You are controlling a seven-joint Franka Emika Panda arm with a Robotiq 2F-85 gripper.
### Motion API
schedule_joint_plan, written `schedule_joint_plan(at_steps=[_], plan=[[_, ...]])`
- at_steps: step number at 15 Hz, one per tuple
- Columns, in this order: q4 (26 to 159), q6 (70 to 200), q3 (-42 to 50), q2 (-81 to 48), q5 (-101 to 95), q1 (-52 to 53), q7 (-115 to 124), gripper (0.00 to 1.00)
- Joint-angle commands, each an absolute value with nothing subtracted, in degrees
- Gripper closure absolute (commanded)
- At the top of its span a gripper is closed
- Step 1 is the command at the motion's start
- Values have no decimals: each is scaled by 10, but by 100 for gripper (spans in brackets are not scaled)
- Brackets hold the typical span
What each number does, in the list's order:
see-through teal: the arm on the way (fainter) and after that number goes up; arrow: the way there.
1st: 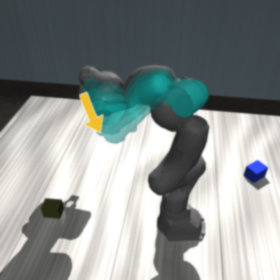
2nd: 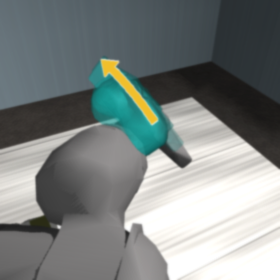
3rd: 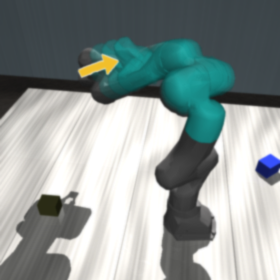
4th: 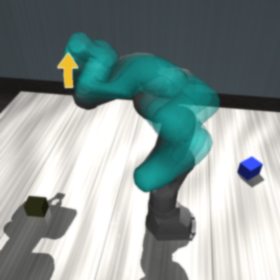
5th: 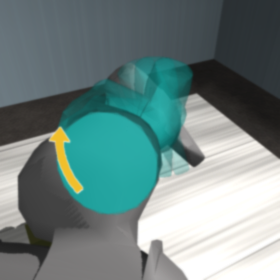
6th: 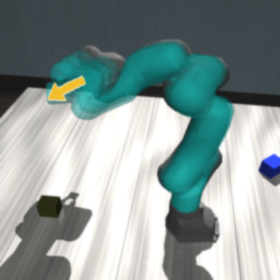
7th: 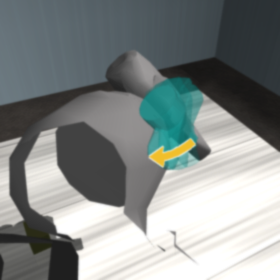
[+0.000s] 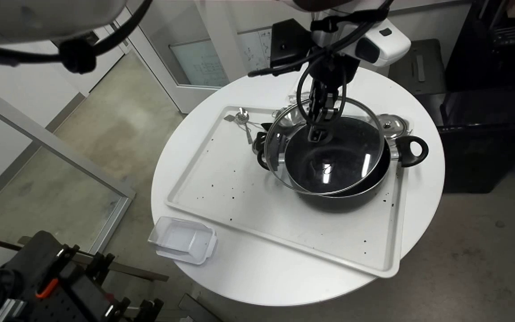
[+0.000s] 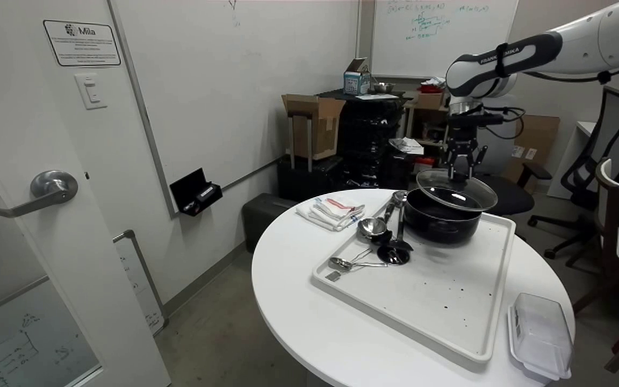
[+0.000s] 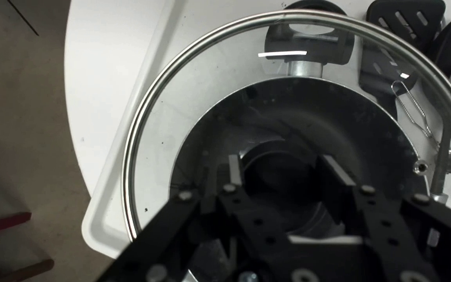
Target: Put the lid on the pot
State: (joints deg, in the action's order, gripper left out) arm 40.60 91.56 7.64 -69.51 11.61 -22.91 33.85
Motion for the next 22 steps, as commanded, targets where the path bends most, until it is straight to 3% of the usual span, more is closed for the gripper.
schedule_joint_plan(at_steps=[1,22], plan=[[338,884,66,-728,132,-239,375,76],[215,895,57,-818,110,-267,416,76]])
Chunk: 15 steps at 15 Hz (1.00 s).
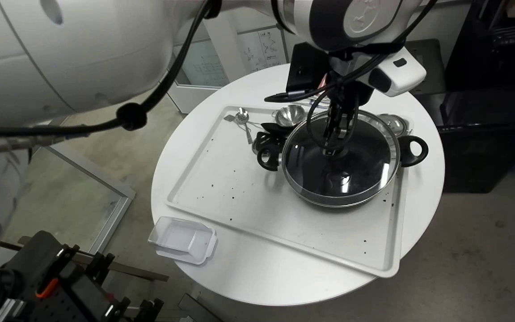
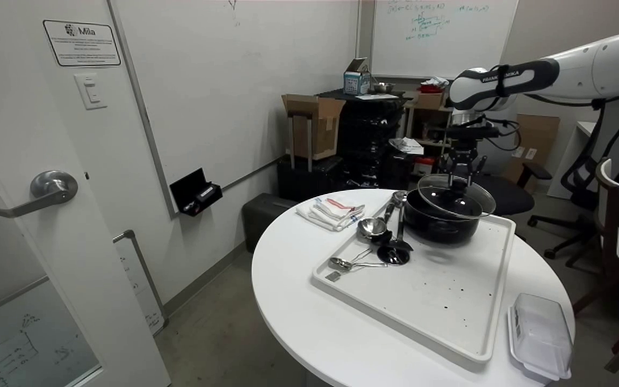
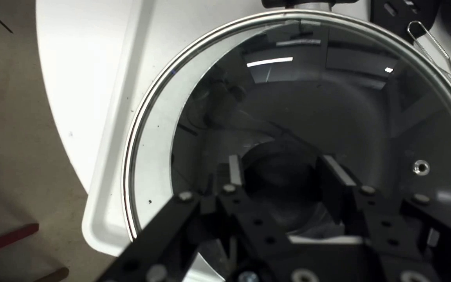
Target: Put the lid on the pot
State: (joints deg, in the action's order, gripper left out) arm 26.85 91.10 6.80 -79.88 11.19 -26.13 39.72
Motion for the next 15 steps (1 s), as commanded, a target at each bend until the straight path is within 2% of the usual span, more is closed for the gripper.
schedule_joint_plan(at_steps=[1,15], plan=[[231,907,56,-808,109,-265,417,76],[247,936,41,-807,110,-257,416,76]])
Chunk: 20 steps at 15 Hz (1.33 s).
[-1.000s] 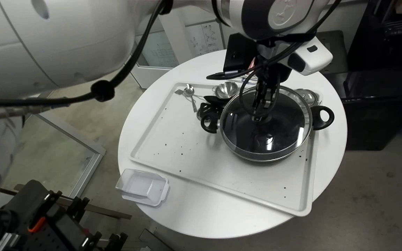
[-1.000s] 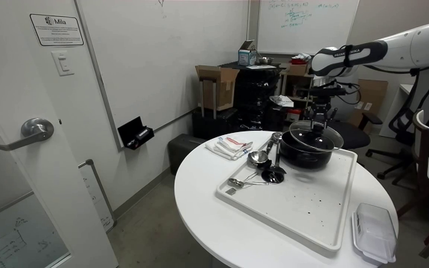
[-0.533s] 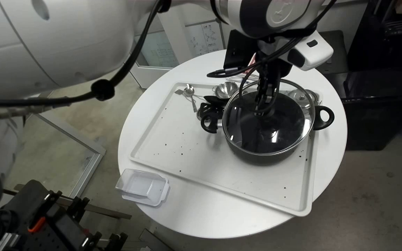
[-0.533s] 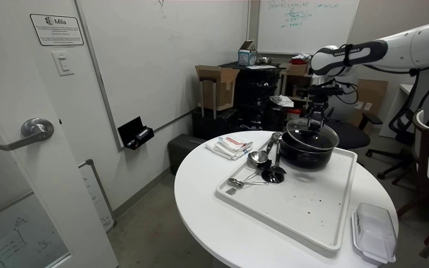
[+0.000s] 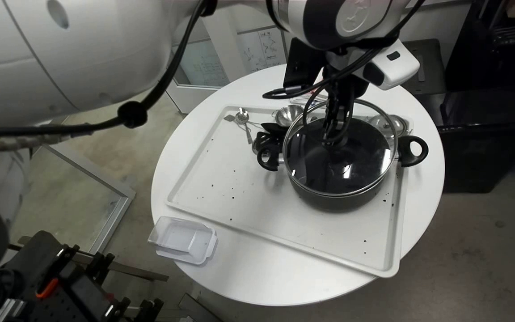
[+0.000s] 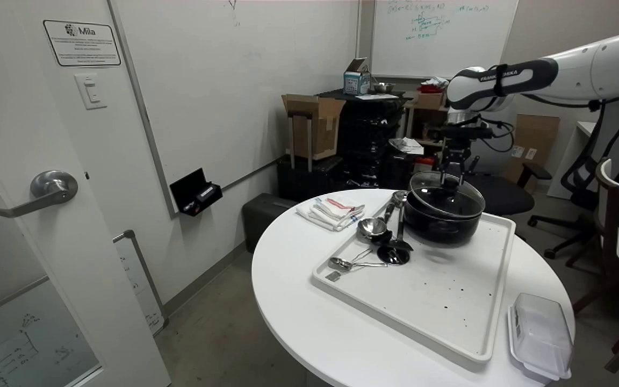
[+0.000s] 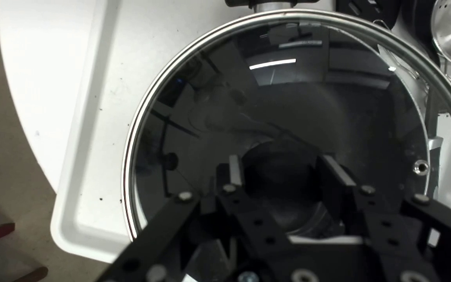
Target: Put the lid on the pot
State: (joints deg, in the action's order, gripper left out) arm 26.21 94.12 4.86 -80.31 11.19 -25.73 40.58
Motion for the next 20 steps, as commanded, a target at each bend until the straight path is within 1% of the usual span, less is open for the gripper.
schedule_joint_plan(at_steps=[1,20], plan=[[247,936,40,-808,111,-257,416,76],[250,922,30,-810,117,-262,412,76]])
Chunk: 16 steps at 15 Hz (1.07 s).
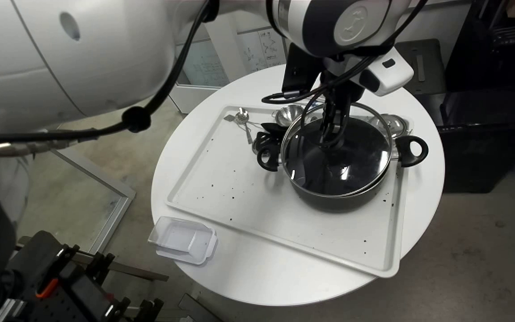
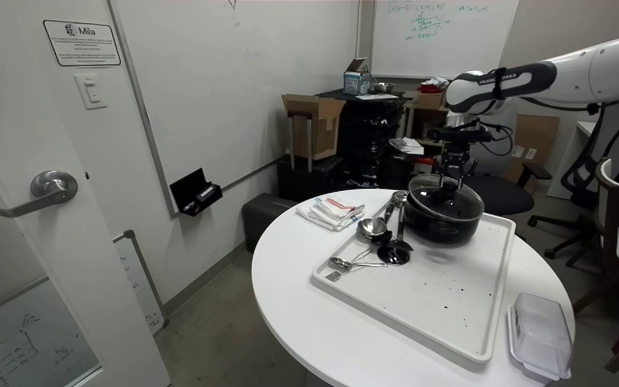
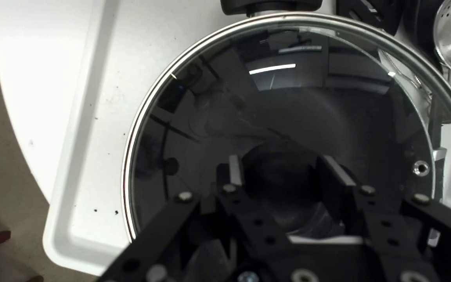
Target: Put the lid on the pot
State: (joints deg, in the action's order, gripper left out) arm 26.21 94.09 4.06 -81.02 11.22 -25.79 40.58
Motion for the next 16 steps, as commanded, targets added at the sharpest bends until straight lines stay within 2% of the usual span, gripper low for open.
schedule_joint_plan(at_steps=[1,16], plan=[[251,919,27,-810,120,-263,411,76],[247,854,11,-823,129,-271,413,76]])
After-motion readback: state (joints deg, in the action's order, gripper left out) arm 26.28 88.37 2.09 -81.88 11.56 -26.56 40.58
